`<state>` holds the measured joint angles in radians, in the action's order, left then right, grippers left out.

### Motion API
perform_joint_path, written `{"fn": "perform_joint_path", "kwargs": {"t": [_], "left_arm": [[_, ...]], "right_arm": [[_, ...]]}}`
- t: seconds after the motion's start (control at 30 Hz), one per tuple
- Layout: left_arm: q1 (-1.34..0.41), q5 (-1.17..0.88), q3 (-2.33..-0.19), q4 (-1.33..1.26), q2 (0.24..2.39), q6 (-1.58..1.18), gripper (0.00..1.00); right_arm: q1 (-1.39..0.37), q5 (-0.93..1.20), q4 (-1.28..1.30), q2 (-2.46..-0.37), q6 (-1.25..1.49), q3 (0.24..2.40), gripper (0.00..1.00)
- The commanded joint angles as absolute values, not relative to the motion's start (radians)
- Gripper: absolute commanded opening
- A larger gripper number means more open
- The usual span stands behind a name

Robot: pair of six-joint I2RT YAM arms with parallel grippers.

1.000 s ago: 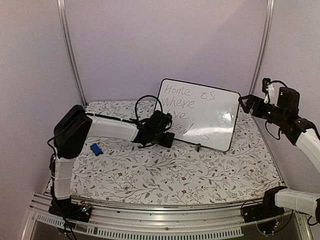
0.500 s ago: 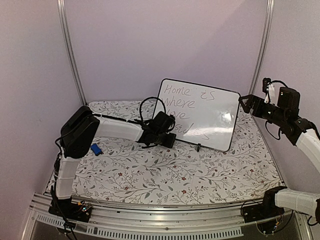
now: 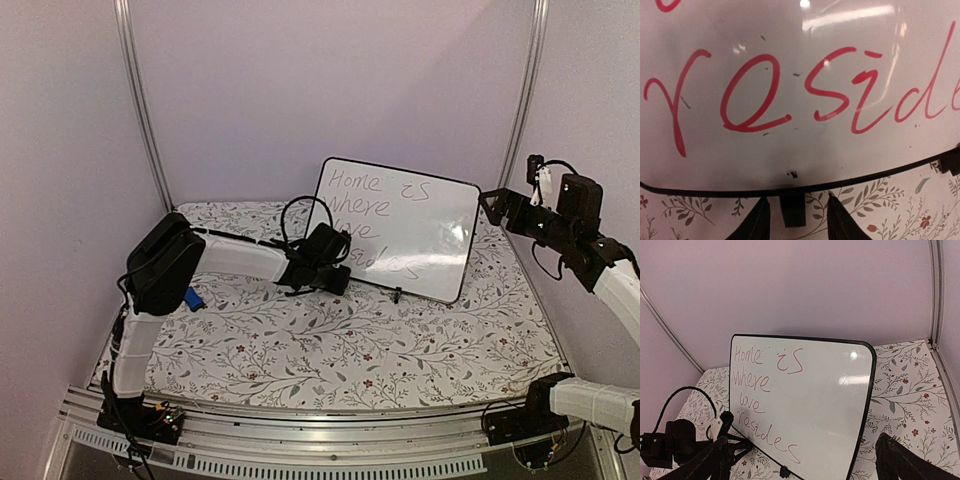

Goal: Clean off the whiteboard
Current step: Move the whiteboard to the center of the board.

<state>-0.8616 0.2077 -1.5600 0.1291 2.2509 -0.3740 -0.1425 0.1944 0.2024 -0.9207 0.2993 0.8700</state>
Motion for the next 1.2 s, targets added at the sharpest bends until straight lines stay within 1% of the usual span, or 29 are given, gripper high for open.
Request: {"fn": "perform_joint_path", "kwargs": {"t": [0.0, 0.1, 0.13, 0.37, 0.83, 1.17], "left_arm": [[-0.846, 0.197, -1.587, 0.11, 2.285, -0.375, 0.33], [-0.842, 0.195, -1.586, 0.104, 2.291, -0.381, 0.28], [-0.841, 0.194, -1.586, 0.102, 2.295, -0.383, 0.26], [-0.84, 0.183, -1.563, 0.1, 2.286, -0.38, 0.01], [-0.838, 0.151, -1.283, -0.043, 2.082, -0.273, 0.0], [-0.838, 0.145, -1.136, -0.091, 1.989, -0.275, 0.0]], "right_arm": [[-0.137, 0.209, 0.198, -0.904, 0.31, 0.856, 0.99], [-0.137, 0.212, 0.195, -0.902, 0.313, 0.852, 0.99], [-0.136, 0.212, 0.195, -0.902, 0.313, 0.851, 0.99], [-0.137, 0.225, 0.195, -0.902, 0.314, 0.857, 0.99], [-0.136, 0.282, 0.163, -0.883, 0.331, 0.848, 0.99], [-0.138, 0.317, 0.132, -0.849, 0.34, 0.818, 0.99]]}}
